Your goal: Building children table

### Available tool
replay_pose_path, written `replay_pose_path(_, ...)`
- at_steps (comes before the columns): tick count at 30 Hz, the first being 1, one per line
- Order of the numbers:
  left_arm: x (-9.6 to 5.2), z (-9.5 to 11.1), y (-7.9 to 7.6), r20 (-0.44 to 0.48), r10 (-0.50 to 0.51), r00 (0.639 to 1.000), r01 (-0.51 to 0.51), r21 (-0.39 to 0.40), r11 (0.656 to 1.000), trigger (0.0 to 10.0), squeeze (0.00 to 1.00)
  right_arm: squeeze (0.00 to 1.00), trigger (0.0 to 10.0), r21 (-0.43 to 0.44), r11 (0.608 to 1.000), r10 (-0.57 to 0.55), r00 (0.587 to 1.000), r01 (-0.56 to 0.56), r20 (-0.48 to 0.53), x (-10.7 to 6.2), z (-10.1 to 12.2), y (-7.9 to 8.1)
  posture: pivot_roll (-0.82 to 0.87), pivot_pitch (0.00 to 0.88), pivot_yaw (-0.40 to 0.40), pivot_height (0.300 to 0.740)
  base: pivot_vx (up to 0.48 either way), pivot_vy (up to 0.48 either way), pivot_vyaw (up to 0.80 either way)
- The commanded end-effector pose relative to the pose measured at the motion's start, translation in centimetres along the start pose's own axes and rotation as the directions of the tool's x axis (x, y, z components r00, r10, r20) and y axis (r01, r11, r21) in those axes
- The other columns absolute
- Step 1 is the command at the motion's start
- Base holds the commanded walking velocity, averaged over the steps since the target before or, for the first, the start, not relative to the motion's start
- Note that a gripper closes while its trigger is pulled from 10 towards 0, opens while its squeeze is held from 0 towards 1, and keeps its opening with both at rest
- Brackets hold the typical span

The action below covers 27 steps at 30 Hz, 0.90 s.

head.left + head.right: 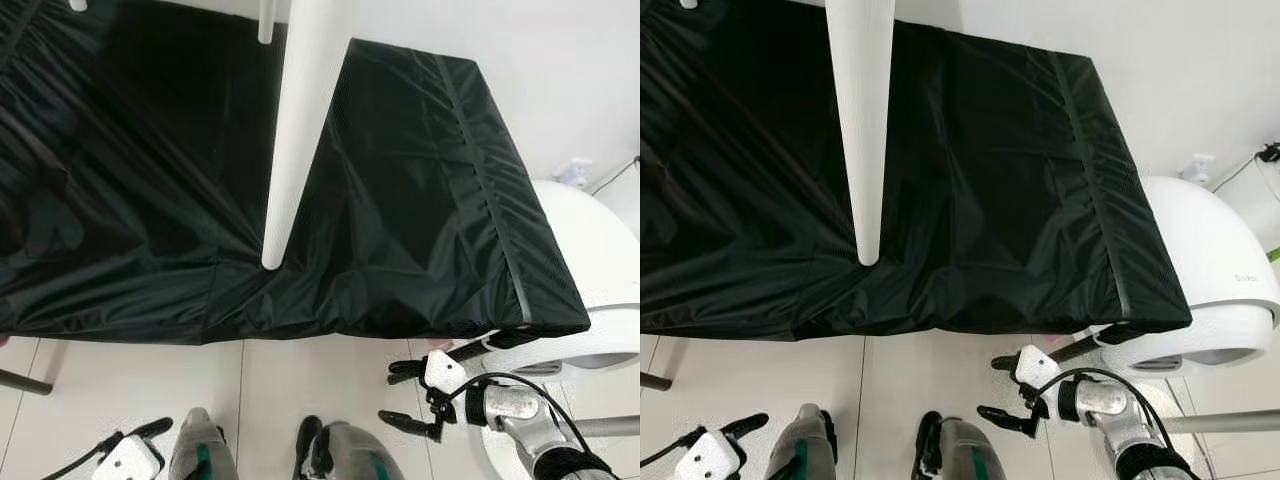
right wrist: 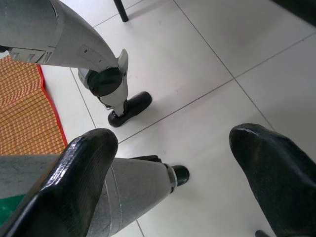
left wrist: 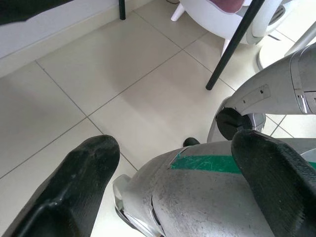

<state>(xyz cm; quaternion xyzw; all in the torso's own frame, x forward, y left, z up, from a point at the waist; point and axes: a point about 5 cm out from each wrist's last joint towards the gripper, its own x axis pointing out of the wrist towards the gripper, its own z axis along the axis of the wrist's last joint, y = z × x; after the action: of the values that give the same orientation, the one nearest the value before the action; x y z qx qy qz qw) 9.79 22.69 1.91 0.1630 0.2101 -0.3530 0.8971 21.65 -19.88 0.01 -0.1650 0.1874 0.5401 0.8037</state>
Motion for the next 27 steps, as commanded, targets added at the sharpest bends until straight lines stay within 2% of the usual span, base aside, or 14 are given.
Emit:
replay_pose_path(1, 0.3, -1.9, -1.0, -0.084, 0.017, 0.996, -0.021, -0.044, 0.999, 10.0, 0.00, 0.00, 10.0, 0.075, 0.997, -0.019, 0.998, 0.024, -0.066, -0.2, -1.8, 1.0, 0.18, 0.169, -0.164, 0.740, 0.000, 0.000, 0.00)
replay_pose_path(8, 1.1, -2.8, -0.2, -0.100, 0.047, 0.994, -0.052, -0.051, 0.997, 10.0, 0.00, 0.00, 10.0, 0.138, 0.987, -0.062, 0.990, 0.080, -0.128, -0.2, -3.2, 1.7, 0.18, 0.162, -0.152, 0.740, 0.000, 0.000, 0.00)
replay_pose_path(10, 1.4, -2.8, 0.3, -0.099, 0.065, 0.993, -0.071, -0.057, 0.996, 10.0, 0.00, 0.00, 10.0, 0.152, 0.983, -0.080, 0.987, 0.101, -0.136, -0.1, -3.4, 1.8, 0.18, 0.156, -0.147, 0.740, 0.000, 0.000, 0.00)
replay_pose_path(12, 2.0, -2.5, 1.9, -0.091, 0.142, 0.986, -0.147, -0.058, 0.987, 10.0, 0.00, 0.00, 10.0, 0.190, 0.967, -0.141, 0.980, 0.167, -0.139, 0.2, -3.7, 1.8, 0.17, 0.154, -0.130, 0.740, 0.000, 0.000, 0.00)
replay_pose_path(16, 2.1, -2.6, 2.6, -0.092, 0.175, 0.980, -0.184, -0.091, 0.979, 10.0, 0.00, 0.00, 10.0, 0.210, 0.958, -0.172, 0.976, 0.198, -0.136, 0.4, -3.7, 1.7, 0.17, 0.152, -0.119, 0.740, 0.000, 0.000, 0.00)
replay_pose_path(18, 2.5, -2.9, 3.3, -0.096, 0.216, 0.972, -0.227, -0.123, 0.966, 10.0, 0.00, 0.00, 10.0, 0.250, 0.932, -0.236, 0.963, 0.263, -0.132, 0.8, -3.6, 1.2, 0.16, 0.158, -0.096, 0.740, 0.000, 0.000, 0.00)
replay_pose_path(21, 2.6, -3.0, 3.4, -0.102, 0.228, 0.968, -0.240, -0.140, 0.961, 10.0, 0.00, 0.00, 10.0, 0.267, 0.919, -0.265, 0.955, 0.291, -0.132, 0.9, -3.6, 1.1, 0.16, 0.158, -0.096, 0.740, 0.000, 0.000, 0.00)
replay_pose_path(22, 2.8, -3.5, 3.7, -0.119, 0.246, 0.962, -0.263, -0.168, 0.950, 10.0, 0.00, 0.00, 10.0, 0.288, 0.902, -0.296, 0.946, 0.323, -0.133, 1.1, -3.6, 0.9, 0.16, 0.160, -0.084, 0.740, 0.000, 0.000, 0.00)
replay_pose_path(23, 3.1, -4.0, 4.0, -0.146, 0.273, 0.951, -0.296, -0.168, 0.940, 10.0, 0.00, 0.00, 10.0, 0.313, 0.880, -0.328, 0.934, 0.356, -0.141, 1.3, -3.6, 0.8, 0.16, 0.163, -0.074, 0.740, 0.000, 0.000, 0.00)
replay_pose_path(24, 3.1, -4.0, 4.0, -0.146, 0.273, 0.951, -0.296, -0.168, 0.940, 10.0, 0.00, 0.00, 10.0, 0.313, 0.880, -0.328, 0.934, 0.356, -0.141, 1.3, -3.6, 0.8, 0.16, 0.163, -0.074, 0.740, 0.000, 0.000, 0.00)
replay_pose_path(25, 3.5, -4.4, 4.2, -0.168, 0.291, 0.942, -0.318, -0.171, 0.932, 10.0, 0.00, 0.00, 10.0, 0.332, 0.861, -0.355, 0.923, 0.385, -0.148, 1.5, -3.7, 0.8, 0.15, 0.163, -0.063, 0.740, 0.000, 0.000, 0.00)
replay_pose_path(26, 4.0, -5.0, 4.4, -0.202, 0.327, 0.923, -0.364, -0.190, 0.912, 10.0, 0.00, 0.00, 10.0, 0.355, 0.835, -0.387, 0.907, 0.421, -0.165, 1.7, -3.8, 0.9, 0.15, 0.162, -0.054, 0.740, 0.000, 0.000, 0.00)
replay_pose_path(27, 4.0, -5.0, 4.4, -0.202, 0.327, 0.923, -0.364, -0.190, 0.912, 10.0, 0.00, 0.00, 10.0, 0.355, 0.835, -0.387, 0.907, 0.421, -0.165, 1.7, -3.8, 0.9, 0.15, 0.162, -0.054, 0.740, 0.000, 0.000, 0.00)
